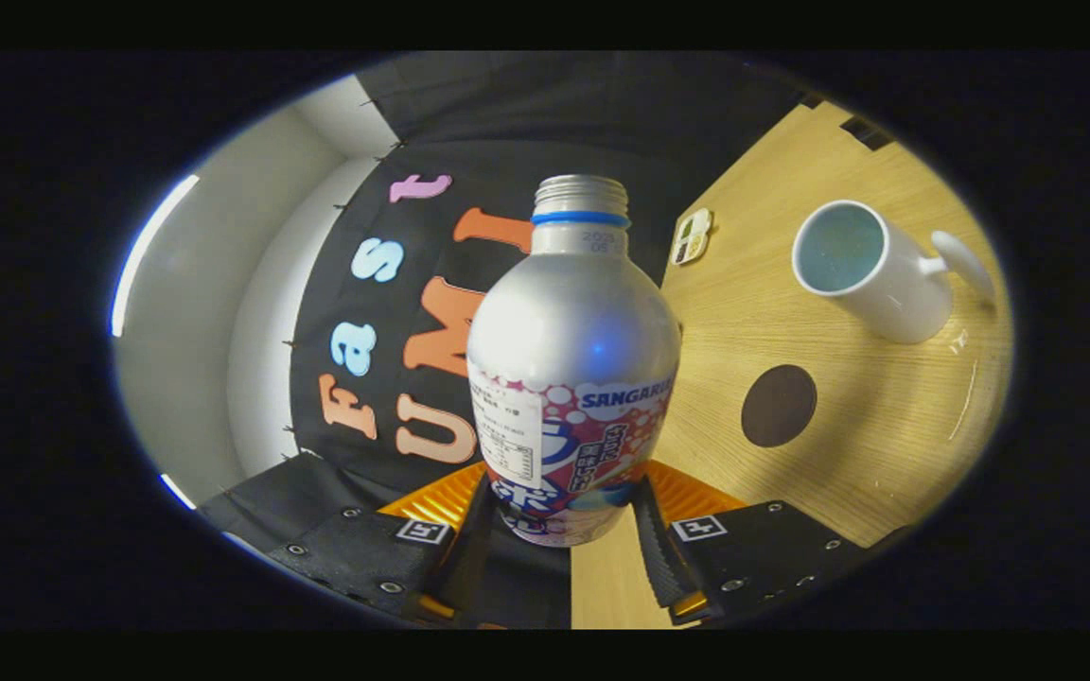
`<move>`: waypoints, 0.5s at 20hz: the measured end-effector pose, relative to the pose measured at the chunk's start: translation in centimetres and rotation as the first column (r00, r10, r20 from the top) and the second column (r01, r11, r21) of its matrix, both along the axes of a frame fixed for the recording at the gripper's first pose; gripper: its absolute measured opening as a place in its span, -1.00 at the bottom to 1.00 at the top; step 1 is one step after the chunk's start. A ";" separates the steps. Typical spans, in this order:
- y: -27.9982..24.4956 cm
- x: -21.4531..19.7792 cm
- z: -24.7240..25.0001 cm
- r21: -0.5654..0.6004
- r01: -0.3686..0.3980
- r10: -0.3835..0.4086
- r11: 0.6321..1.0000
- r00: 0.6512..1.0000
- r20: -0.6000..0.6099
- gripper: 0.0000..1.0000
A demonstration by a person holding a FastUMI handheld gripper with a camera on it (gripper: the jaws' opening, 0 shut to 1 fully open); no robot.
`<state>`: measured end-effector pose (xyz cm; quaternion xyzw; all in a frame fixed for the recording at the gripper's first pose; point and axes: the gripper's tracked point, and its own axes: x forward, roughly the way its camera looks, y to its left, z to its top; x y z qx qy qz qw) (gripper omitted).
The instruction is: Take the bottle from table, then pour the juice into the cup, finally place the bottle on the coaster
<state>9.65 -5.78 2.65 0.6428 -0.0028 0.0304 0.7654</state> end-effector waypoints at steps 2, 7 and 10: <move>-0.2 0.2 0.3 0.088 0.002 -0.003 0.996 1.000 0.009 0.39; -1.0 0.0 -0.1 0.223 0.024 -0.018 0.974 0.999 -0.031 0.40; -1.6 -0.5 -0.3 0.273 0.049 -0.039 0.961 0.998 -0.043 0.40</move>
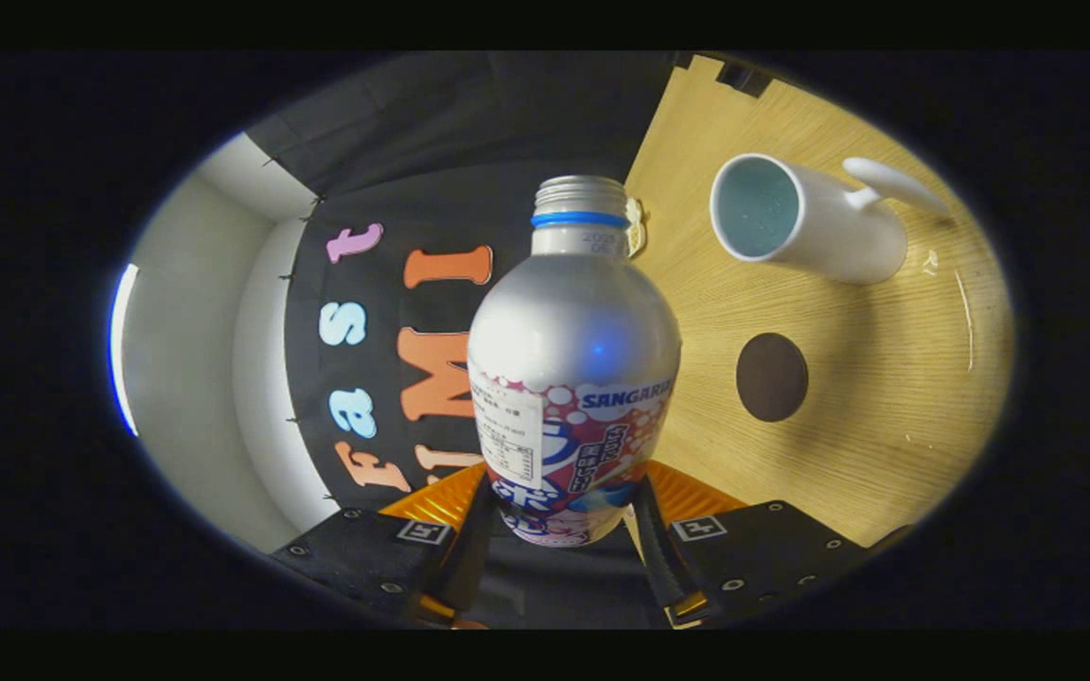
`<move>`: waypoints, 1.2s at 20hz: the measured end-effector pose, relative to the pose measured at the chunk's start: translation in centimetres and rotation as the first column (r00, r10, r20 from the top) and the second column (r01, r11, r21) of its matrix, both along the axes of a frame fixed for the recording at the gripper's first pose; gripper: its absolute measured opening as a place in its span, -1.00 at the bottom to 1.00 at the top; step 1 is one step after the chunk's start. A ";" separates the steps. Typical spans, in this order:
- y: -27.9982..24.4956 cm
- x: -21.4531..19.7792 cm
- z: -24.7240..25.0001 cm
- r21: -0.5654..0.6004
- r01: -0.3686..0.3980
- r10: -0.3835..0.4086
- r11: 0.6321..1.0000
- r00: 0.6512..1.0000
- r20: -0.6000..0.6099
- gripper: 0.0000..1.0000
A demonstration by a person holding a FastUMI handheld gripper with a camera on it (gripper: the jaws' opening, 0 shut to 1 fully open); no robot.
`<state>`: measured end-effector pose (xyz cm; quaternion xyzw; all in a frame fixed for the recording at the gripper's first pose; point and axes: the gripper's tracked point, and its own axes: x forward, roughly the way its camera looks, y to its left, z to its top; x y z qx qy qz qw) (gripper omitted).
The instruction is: Take the bottle from table, then pour the juice into the cup, finally place the bottle on the coaster
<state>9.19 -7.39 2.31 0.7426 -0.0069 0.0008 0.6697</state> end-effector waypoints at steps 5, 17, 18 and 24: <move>-0.2 0.6 0.1 0.053 -0.016 0.017 0.998 1.000 -0.023 0.40; -0.5 1.9 0.5 0.189 -0.022 0.034 0.982 0.998 -0.061 0.40; -0.4 1.9 0.6 0.205 -0.021 0.035 0.979 0.997 -0.062 0.40; -1.0 2.0 1.5 0.239 -0.017 0.027 0.971 0.999 -0.040 0.39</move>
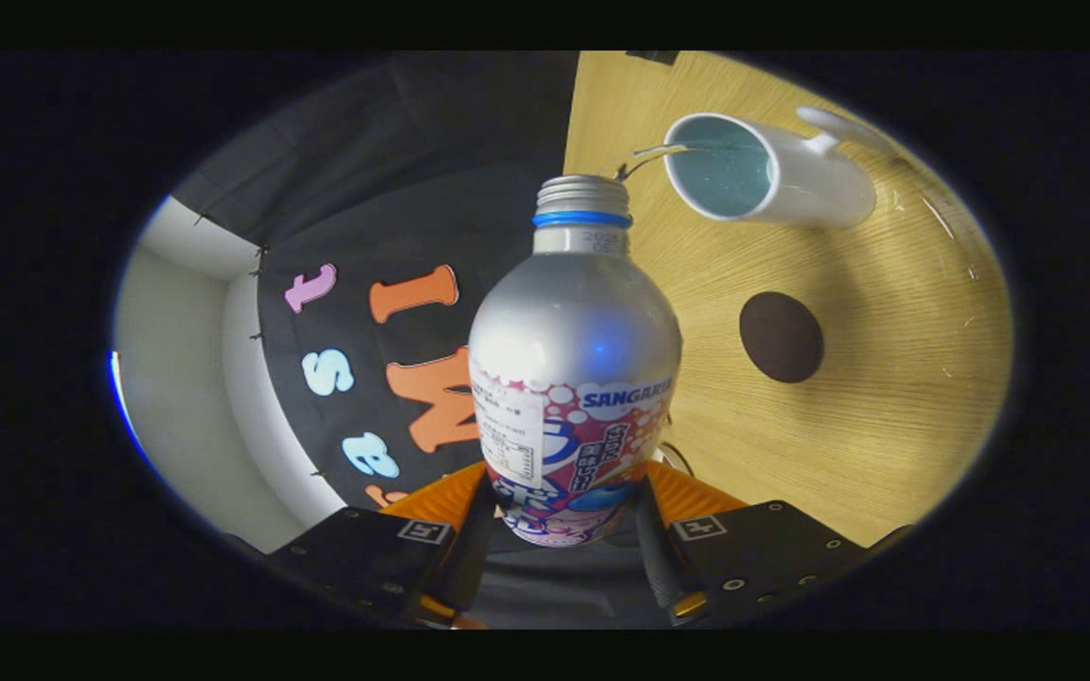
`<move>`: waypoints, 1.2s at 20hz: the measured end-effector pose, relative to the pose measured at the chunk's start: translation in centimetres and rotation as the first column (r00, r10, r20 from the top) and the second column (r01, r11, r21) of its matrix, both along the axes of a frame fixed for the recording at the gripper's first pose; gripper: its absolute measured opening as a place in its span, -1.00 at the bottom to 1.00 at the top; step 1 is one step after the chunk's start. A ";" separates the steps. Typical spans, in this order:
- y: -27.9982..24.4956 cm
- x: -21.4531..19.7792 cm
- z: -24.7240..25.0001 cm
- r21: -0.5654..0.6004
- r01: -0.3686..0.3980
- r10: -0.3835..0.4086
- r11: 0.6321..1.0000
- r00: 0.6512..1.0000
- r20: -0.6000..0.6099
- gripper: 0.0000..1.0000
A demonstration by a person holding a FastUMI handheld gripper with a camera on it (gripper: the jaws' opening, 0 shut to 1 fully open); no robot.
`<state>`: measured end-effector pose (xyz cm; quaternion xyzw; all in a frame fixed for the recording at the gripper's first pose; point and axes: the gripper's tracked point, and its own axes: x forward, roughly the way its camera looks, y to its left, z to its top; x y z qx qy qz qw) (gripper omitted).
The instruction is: Take the bottle from table, then pour the juice into the cup, finally place the bottle on the coaster
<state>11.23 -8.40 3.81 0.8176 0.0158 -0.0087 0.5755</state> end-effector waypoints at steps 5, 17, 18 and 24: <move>-0.8 0.4 0.0 0.028 0.006 -0.005 1.000 1.000 -0.022 0.40; -1.0 0.3 0.7 0.080 -0.005 0.007 0.997 0.999 -0.035 0.40; -1.0 0.3 0.7 0.086 -0.005 0.008 0.996 0.999 -0.037 0.40; -0.9 0.4 0.7 0.128 0.002 0.003 0.992 0.999 -0.040 0.40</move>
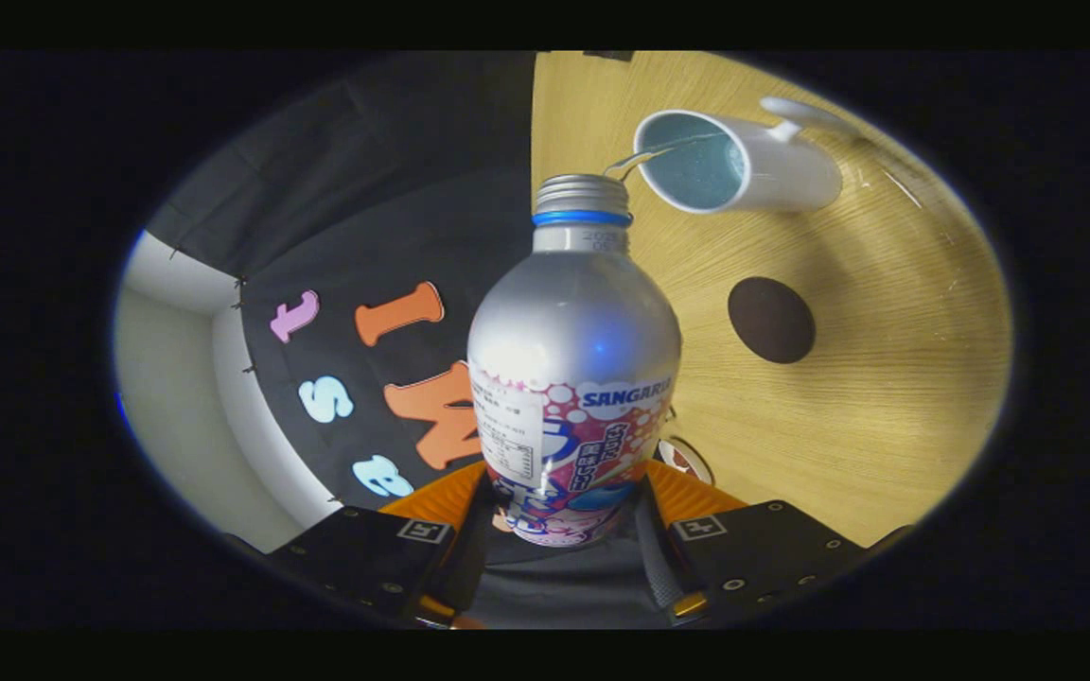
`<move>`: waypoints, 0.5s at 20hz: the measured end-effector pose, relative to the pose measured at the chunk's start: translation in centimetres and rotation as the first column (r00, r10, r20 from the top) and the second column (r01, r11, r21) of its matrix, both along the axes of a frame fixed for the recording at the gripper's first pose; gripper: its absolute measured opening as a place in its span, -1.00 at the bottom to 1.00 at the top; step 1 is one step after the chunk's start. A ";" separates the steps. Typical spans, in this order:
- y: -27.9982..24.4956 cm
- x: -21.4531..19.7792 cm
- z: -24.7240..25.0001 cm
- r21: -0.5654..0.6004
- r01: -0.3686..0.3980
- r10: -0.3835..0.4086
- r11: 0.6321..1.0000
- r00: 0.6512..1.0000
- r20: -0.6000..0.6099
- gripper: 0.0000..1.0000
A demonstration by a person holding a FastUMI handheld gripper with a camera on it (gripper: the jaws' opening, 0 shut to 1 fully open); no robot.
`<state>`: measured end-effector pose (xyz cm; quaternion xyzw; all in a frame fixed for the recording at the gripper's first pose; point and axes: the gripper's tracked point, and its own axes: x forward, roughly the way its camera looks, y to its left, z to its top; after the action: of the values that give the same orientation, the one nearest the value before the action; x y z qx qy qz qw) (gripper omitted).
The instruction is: Take the bottle from table, then pour the juice into the cup, finally place the bottle on the coaster
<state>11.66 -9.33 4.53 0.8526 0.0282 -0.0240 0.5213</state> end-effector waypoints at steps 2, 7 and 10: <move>0.0 0.1 0.1 0.016 0.000 -0.001 1.000 1.000 0.004 0.40; -0.3 0.2 0.7 0.048 0.012 -0.013 0.999 1.000 0.020 0.40; -0.6 0.4 0.6 0.063 0.015 -0.016 0.998 1.000 0.018 0.40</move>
<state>12.08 -9.88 5.12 0.8690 0.0177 -0.0192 0.4941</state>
